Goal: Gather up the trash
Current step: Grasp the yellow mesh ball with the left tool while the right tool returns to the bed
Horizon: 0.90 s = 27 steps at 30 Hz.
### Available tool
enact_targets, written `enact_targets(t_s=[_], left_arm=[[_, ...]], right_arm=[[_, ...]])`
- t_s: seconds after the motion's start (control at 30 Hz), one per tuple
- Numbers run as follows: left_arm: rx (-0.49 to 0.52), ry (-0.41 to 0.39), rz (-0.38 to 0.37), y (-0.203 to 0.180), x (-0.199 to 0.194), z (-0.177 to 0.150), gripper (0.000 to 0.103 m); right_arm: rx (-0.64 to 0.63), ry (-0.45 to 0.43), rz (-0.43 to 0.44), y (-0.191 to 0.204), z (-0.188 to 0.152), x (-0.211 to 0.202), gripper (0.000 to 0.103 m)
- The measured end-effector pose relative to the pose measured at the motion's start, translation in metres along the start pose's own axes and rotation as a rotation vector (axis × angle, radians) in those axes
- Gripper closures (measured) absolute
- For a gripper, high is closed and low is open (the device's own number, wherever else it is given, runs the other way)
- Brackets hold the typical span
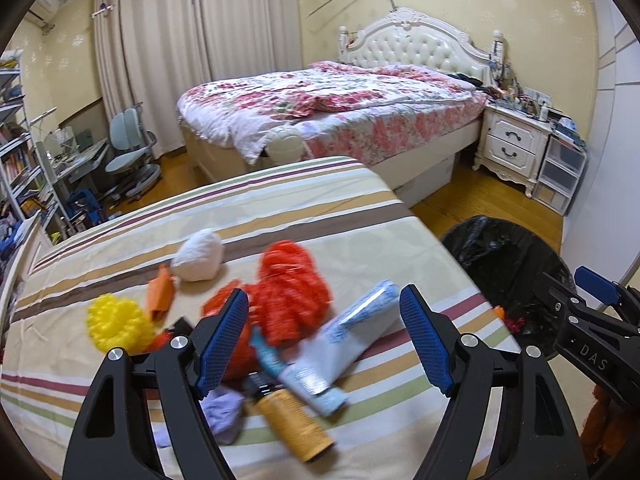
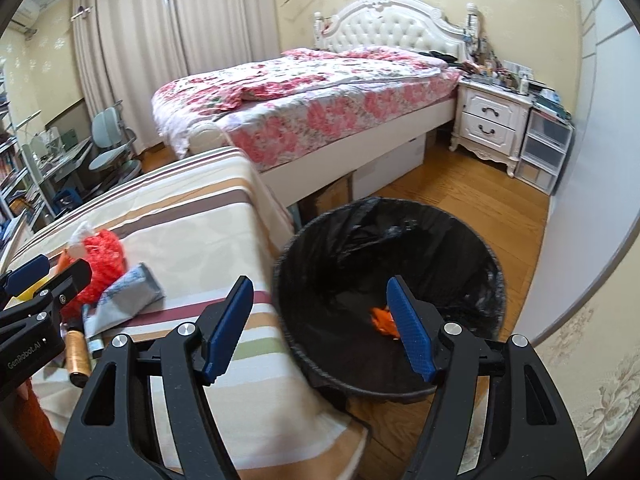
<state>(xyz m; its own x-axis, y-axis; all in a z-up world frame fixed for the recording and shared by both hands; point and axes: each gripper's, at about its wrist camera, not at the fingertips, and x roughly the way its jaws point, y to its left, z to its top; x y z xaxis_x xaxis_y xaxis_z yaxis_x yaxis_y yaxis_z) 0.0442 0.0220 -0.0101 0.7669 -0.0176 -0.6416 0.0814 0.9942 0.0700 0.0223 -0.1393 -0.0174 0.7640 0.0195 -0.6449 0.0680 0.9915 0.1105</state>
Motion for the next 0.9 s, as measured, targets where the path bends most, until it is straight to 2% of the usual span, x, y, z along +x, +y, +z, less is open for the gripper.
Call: enact_targets(t_s=[0.2, 0.5, 0.7, 0.9], left_arm=[[-0.054, -0.002, 0.071, 0.042, -0.012, -0.011, 0.027], [-0.134, 0.044, 0.164, 0.098, -0.010, -0.033, 0.027], [-0.163, 0.065, 0.192, 0.122, -0.002, -0.040, 0.027], [-0.186, 0.093, 0.185, 0.142, 0.013, -0.038, 0.027]], right_arm=[[-0.061, -0.006, 0.069, 0.045, 0.003, -0.004, 0.035], [-0.150, 0.007, 0.150, 0.100, 0.003, -0.002, 0.035], [-0.185, 0.023, 0.180, 0.127, 0.007, 0.004, 0.035], [-0.210, 0.034, 0.206, 0.148, 0.014, 0.012, 0.035]])
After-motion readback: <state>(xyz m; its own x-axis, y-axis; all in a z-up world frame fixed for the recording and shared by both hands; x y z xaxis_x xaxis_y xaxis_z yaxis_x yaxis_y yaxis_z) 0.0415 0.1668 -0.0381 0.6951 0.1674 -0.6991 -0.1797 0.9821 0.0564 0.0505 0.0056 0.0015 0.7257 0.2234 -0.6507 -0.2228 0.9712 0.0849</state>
